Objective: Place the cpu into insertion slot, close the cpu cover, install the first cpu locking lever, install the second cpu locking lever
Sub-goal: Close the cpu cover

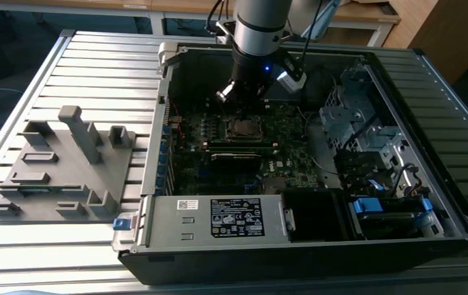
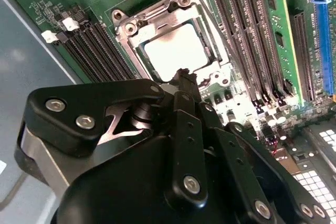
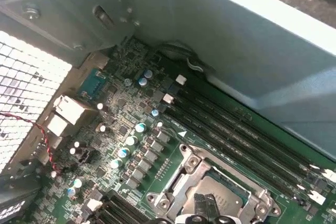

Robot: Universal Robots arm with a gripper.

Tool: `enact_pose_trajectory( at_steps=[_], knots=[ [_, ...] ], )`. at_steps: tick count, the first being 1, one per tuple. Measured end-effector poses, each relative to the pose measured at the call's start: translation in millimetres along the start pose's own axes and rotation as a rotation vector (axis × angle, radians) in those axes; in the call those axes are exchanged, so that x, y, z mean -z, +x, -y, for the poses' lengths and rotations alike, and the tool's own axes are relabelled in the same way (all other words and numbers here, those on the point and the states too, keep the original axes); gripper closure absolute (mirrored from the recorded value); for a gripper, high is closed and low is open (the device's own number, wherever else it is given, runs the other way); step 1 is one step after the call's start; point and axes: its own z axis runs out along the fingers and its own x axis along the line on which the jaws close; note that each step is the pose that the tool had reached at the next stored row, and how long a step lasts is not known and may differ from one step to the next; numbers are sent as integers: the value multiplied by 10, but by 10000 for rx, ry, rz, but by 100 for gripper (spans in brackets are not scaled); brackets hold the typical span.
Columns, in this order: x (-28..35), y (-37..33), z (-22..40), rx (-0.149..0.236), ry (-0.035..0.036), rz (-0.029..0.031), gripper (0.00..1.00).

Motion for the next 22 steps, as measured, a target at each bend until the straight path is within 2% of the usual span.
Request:
enact_pose_trajectory(
  at_steps=[22],
  knots=[
    [0, 0, 0, 816, 19, -37, 89]
  ],
)
